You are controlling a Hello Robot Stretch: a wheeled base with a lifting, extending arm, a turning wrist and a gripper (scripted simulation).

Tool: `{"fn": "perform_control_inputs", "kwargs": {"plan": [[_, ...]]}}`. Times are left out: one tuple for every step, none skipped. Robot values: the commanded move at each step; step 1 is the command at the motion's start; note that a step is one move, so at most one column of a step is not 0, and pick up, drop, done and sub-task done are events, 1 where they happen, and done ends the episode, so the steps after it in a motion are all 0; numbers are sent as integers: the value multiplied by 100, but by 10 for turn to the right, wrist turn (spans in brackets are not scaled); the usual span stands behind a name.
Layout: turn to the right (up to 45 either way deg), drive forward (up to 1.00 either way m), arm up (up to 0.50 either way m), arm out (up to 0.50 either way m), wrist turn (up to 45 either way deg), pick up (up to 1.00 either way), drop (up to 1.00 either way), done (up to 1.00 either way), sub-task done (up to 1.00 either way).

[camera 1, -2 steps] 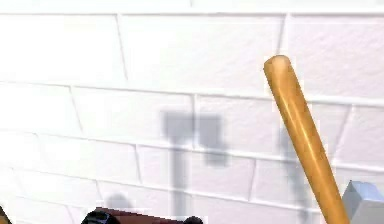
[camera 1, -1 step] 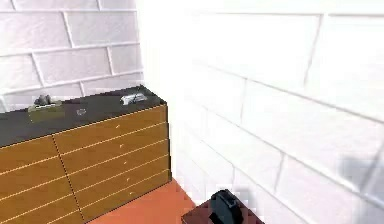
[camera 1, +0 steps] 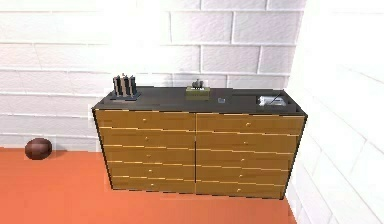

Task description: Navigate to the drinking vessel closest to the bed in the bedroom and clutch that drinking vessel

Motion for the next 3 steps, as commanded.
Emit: {"fn": "perform_control_inputs", "kwargs": {"plan": [[0, 0, 50, 0, 0, 0, 0, 0, 0], [0, 0, 10, 0, 0, 0, 0, 0, 0], [0, 0, 0, 26, 0, 0, 0, 0, 0]]}}
